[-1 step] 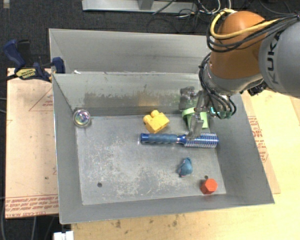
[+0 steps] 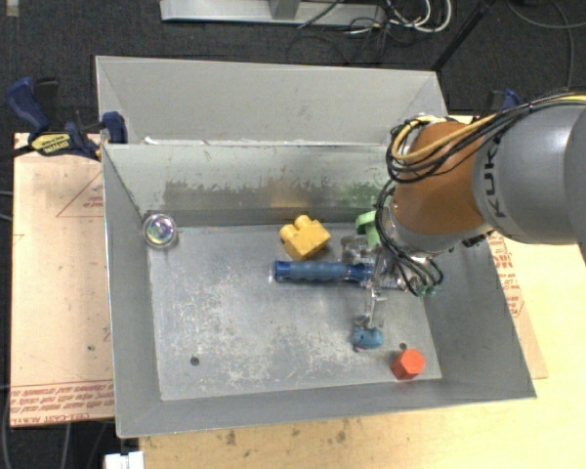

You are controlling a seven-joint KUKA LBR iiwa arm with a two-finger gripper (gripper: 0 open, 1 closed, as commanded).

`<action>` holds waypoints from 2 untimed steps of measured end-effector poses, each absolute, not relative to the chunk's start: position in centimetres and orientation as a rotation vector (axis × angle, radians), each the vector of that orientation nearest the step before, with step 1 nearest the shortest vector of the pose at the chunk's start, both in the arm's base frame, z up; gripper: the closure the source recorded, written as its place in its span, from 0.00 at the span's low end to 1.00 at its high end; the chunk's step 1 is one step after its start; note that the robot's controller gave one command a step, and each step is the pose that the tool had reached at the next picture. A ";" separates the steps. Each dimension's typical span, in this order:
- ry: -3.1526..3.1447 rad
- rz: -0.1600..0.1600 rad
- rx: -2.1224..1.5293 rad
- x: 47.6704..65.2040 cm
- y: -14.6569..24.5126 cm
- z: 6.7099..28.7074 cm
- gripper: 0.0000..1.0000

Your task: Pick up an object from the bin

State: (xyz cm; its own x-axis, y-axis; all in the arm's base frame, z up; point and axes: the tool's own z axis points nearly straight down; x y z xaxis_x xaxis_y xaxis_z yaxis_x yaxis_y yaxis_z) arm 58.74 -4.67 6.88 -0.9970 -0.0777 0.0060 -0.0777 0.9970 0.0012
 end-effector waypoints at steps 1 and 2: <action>-3.140 -0.001 0.125 59.0 -4.6 7.3 1.00; -3.147 0.002 0.202 62.0 -3.4 23.7 1.00</action>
Offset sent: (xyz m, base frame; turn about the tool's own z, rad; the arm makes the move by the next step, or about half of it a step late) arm 0.0000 0.0000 0.0000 0.0000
